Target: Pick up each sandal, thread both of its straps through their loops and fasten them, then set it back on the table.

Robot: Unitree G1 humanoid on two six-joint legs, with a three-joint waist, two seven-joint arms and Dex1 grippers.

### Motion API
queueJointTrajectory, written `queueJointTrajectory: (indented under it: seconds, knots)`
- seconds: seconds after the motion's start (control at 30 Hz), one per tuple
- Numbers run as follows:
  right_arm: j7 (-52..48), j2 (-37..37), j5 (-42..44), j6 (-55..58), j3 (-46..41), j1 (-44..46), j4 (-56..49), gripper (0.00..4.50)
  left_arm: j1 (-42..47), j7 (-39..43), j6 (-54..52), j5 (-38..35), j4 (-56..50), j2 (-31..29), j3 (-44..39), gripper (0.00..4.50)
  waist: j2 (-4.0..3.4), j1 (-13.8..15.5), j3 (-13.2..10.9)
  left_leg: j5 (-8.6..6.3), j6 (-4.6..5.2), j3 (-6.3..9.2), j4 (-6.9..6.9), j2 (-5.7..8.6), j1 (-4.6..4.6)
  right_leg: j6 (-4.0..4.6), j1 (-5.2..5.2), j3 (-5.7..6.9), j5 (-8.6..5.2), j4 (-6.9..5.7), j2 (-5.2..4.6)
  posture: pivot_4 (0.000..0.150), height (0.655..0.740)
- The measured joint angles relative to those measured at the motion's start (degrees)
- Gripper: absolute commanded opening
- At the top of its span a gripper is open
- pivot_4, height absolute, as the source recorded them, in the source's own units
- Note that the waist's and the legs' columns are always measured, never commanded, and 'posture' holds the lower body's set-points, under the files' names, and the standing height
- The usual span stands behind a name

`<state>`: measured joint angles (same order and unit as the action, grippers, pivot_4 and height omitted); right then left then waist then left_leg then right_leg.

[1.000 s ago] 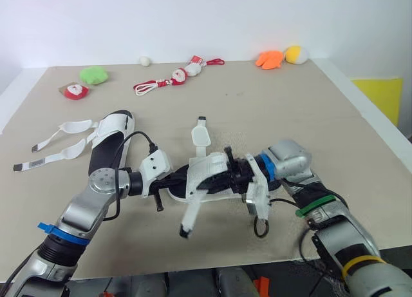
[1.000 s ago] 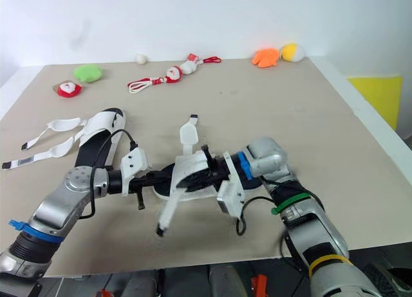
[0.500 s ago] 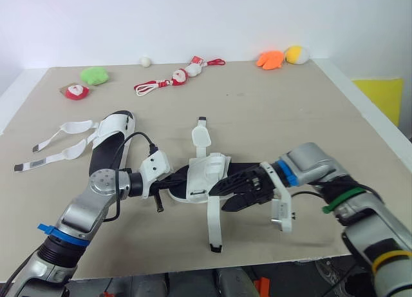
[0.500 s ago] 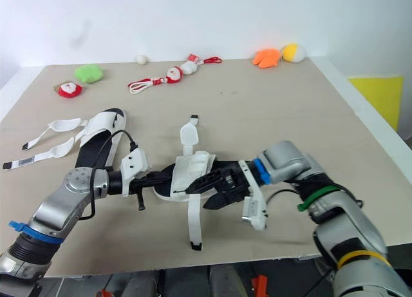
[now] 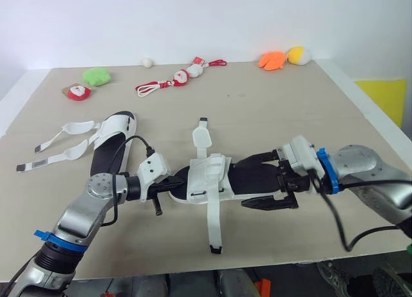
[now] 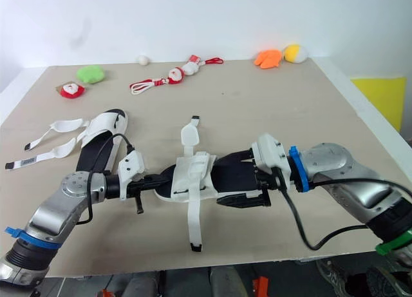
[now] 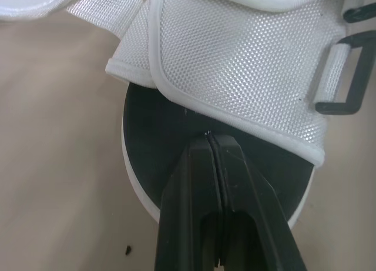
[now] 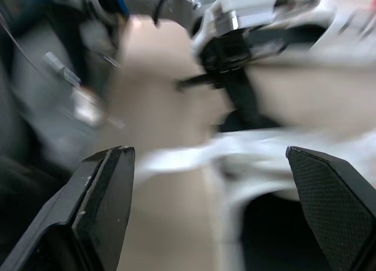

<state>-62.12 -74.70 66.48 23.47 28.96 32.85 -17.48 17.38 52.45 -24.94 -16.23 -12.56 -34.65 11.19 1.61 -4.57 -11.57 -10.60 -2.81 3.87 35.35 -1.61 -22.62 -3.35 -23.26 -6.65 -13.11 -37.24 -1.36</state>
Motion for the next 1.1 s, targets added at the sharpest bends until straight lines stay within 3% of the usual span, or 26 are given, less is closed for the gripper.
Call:
queueJointTrajectory:
  seconds: [0.13, 0.27, 0.53, 0.67, 0.83, 0.93, 0.97, 1.0, 1.03, 1.1]
  knots:
    - [1.2, -1.8, 6.9, 19.5, -2.1, -2.1, -3.6, 4.42, -0.1, 0.2, 0.0, -0.2, -0.2, 0.0, -0.1, 0.00, -0.01, 0.1, 0.0, -0.07, -0.10, -0.07, 0.01, -0.02, -0.10, -0.01, -0.10, 0.01, -0.03, 0.09, -0.01, 0.150, 0.7400]
    - [14.1, 5.9, 14.9, 32.6, -3.3, -3.4, -3.3, 4.42, -0.2, 0.0, -0.1, -0.1, -0.2, 0.1, -0.2, 0.00, 0.11, 0.1, 0.1, -0.09, -0.09, -0.06, 0.07, -0.04, -0.16, -0.06, -0.13, 0.04, -0.01, 0.09, 0.03, 0.150, 0.7400]
    - [41.7, 20.7, 32.7, 42.6, -4.7, 0.2, 3.0, 4.42, -0.2, -0.1, -0.2, -0.2, -0.3, 0.3, -0.1, 0.00, 0.23, 0.2, 0.2, -0.08, -0.09, 0.01, 0.18, -0.01, -0.38, -0.18, -0.19, 0.04, 0.05, 0.15, 0.05, 0.150, 0.7400]
    - [49.0, 24.0, 34.6, 44.0, -4.9, 0.5, 5.0, 4.42, -0.1, -0.1, -0.2, -0.2, -0.3, 0.3, -0.1, 0.00, 0.25, 0.2, 0.2, -0.10, -0.07, 0.03, 0.17, -0.01, -0.47, -0.18, -0.21, 0.04, 0.05, 0.21, 0.06, 0.150, 0.7400]
    - [53.1, 26.8, 35.6, 46.0, -5.1, 0.5, 5.3, 2.92, 0.2, -0.1, -0.2, -0.1, -0.1, 0.4, 0.1, 0.00, 0.25, 0.2, 0.2, -0.10, -0.06, 0.06, 0.19, -0.01, -0.48, -0.19, -0.20, 0.05, 0.06, 0.21, 0.06, 0.150, 0.7400]
    - [52.5, 26.9, 35.0, 47.7, -6.8, 0.7, 5.3, 1.73, 0.4, -0.1, -0.2, -0.1, 0.2, 0.4, 0.1, 0.00, 0.25, 0.2, 0.2, -0.10, -0.06, 0.06, 0.23, 0.00, -0.49, -0.19, -0.19, 0.05, 0.06, 0.21, 0.06, 0.150, 0.7400]
    - [51.8, 26.9, 34.4, 48.3, -7.3, 1.4, 5.4, 1.14, 0.4, -0.1, -0.2, -0.1, 0.3, 0.4, 0.1, 0.00, 0.25, 0.2, 0.2, -0.10, -0.06, 0.06, 0.23, -0.01, -0.49, -0.20, -0.19, 0.05, 0.07, 0.20, 0.07, 0.150, 0.7400]
    - [50.8, 26.9, 34.0, 49.0, -8.1, 2.4, 5.5, 0.91, 0.5, -0.1, -0.2, -0.1, 0.4, 0.5, 0.1, 0.00, 0.24, 0.2, 0.2, -0.10, -0.06, 0.07, 0.24, -0.01, -0.48, -0.20, -0.19, 0.05, 0.07, 0.20, 0.07, 0.150, 0.7400]
    - [50.4, 26.9, 33.9, 49.2, -8.6, 2.9, 5.5, 0.30, 0.5, -0.1, -0.2, -0.1, 0.4, 0.5, 0.2, 0.00, 0.24, 0.2, 0.2, -0.09, -0.05, 0.08, 0.24, -0.01, -0.49, -0.21, -0.19, 0.06, 0.08, 0.20, 0.08, 0.150, 0.7400]
    - [48.5, 27.4, 33.6, 50.5, -10.0, 6.6, 7.2, 0.14, 0.7, 0.0, -0.2, -0.1, 0.6, 0.5, 0.2, 0.00, 0.24, 0.2, 0.2, -0.09, -0.05, 0.08, 0.25, -0.02, -0.48, -0.21, -0.19, 0.06, 0.08, 0.20, 0.08, 0.150, 0.7400]
